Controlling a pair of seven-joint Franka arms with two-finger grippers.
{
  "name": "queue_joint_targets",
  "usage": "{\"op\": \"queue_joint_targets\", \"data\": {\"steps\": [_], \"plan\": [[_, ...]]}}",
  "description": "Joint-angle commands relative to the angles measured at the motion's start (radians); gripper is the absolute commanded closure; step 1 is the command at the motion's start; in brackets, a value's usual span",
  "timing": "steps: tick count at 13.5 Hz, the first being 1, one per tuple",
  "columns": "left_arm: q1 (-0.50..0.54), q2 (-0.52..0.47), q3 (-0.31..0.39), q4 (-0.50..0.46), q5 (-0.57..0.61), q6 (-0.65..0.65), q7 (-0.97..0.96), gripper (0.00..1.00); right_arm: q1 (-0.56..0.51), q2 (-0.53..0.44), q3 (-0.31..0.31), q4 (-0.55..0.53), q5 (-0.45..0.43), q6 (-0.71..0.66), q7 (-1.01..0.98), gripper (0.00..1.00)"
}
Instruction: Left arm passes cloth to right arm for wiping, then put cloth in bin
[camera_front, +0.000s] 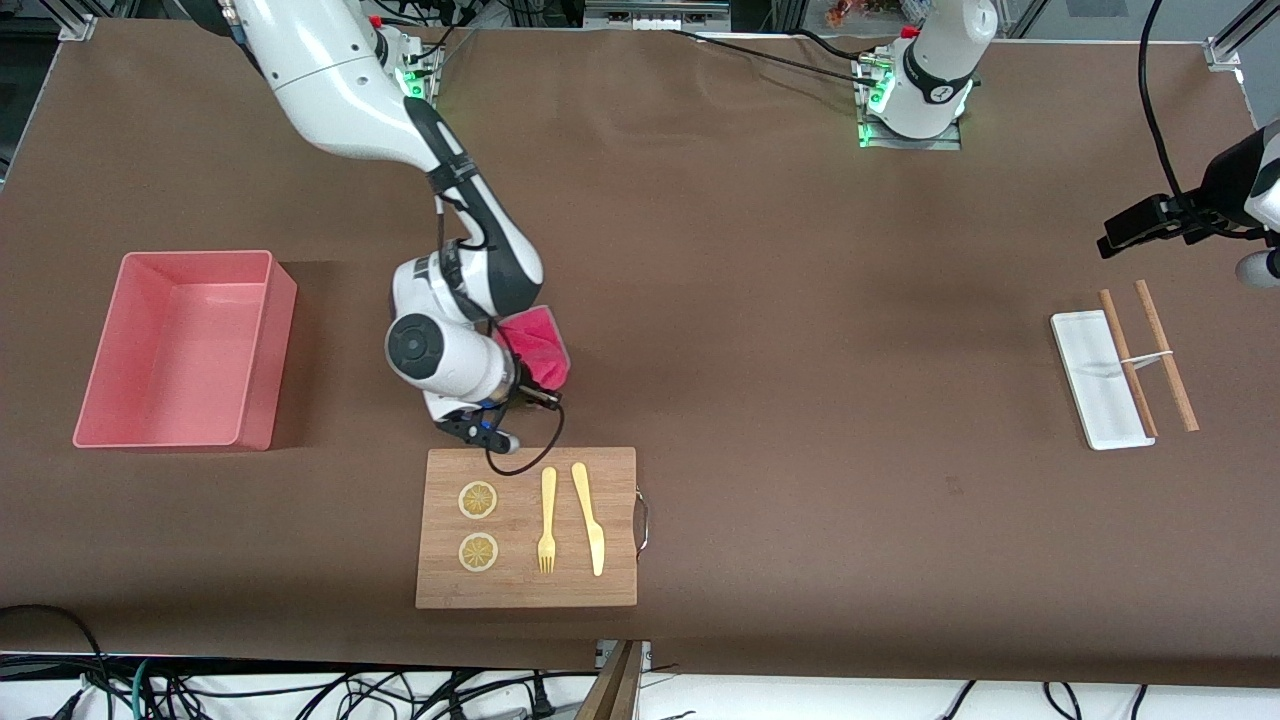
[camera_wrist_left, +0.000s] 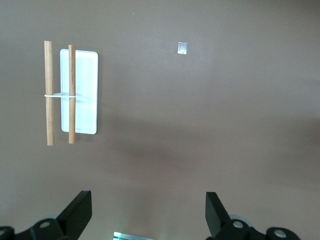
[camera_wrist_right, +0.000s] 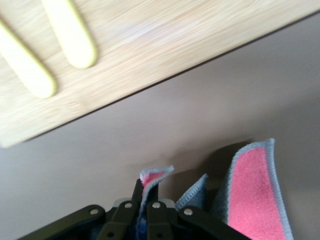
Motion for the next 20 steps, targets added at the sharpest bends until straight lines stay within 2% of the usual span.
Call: {"op": "queue_joint_targets", "data": {"steps": [1,5,6,9,10,12,17,20], "plan": [[-0.106,-0.012,0.073,0.020,0.016,-0.025,-0.015,0.00,-0.005,0.039,0.030,0.048,0.056,0.044,0.048,1.00],[-0.118,-0.014,0.064,0.015,0.021,0.005,-0.021,0.00,-0.018,0.028,0.027,0.045,0.048,0.022,0.036,1.00],[-0.118,-0.014,0.058,0.012,0.021,0.005,-0.021,0.00,-0.041,0.028,0.023,0.047,0.036,-0.029,0.019,1.00],[-0.120,-0.002,0.056,0.027,0.022,0.023,-0.003,0.00,-0.132,0.025,0.017,0.045,0.005,-0.154,-0.181,1.00],[-0.112,0.003,0.056,0.021,0.019,0.026,0.003,0.00,-0.159,0.016,-0.002,0.047,0.005,-0.209,-0.261,1.00],[-0.117,0.009,0.056,0.026,0.022,0.020,0.040,0.00,-0.184,0.011,-0.077,0.050,0.001,-0.309,-0.414,1.00],[-0.103,0.005,0.064,0.047,0.021,-0.009,0.134,0.00,-0.199,0.003,-0.227,0.048,-0.036,-0.425,-0.711,1.00],[-0.106,0.009,0.061,0.050,0.022,-0.002,0.140,0.00,-0.202,-0.076,-0.250,0.068,-0.061,-0.554,-0.734,1.00]]}}
